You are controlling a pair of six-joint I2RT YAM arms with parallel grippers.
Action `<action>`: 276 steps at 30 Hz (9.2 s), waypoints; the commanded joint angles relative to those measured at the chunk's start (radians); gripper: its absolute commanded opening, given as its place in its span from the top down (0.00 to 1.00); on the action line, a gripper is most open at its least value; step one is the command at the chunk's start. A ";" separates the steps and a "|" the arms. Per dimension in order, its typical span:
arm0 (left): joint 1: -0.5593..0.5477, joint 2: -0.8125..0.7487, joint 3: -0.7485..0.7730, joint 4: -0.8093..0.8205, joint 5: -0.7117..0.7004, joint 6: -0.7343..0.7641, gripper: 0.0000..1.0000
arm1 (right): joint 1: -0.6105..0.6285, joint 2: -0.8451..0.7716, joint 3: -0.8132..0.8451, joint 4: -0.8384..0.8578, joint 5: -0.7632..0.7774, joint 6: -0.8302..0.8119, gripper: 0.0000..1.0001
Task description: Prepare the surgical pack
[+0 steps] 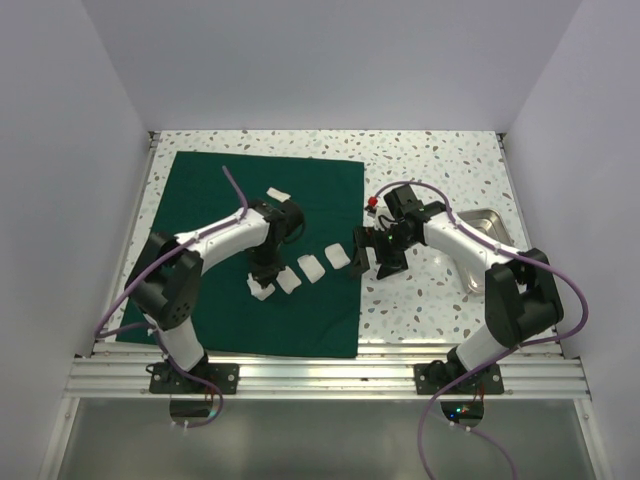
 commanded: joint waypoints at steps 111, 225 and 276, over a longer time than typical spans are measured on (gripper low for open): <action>0.331 -0.279 -0.463 0.637 0.302 0.290 0.84 | -0.003 -0.023 0.028 -0.077 -0.029 -0.009 0.07; 0.309 -0.315 -0.246 0.660 0.579 0.632 0.27 | -0.828 0.135 -0.086 0.669 0.075 0.500 1.00; 0.311 -0.394 -0.317 0.622 0.571 0.638 0.27 | -0.146 0.096 0.317 0.064 0.080 0.111 0.26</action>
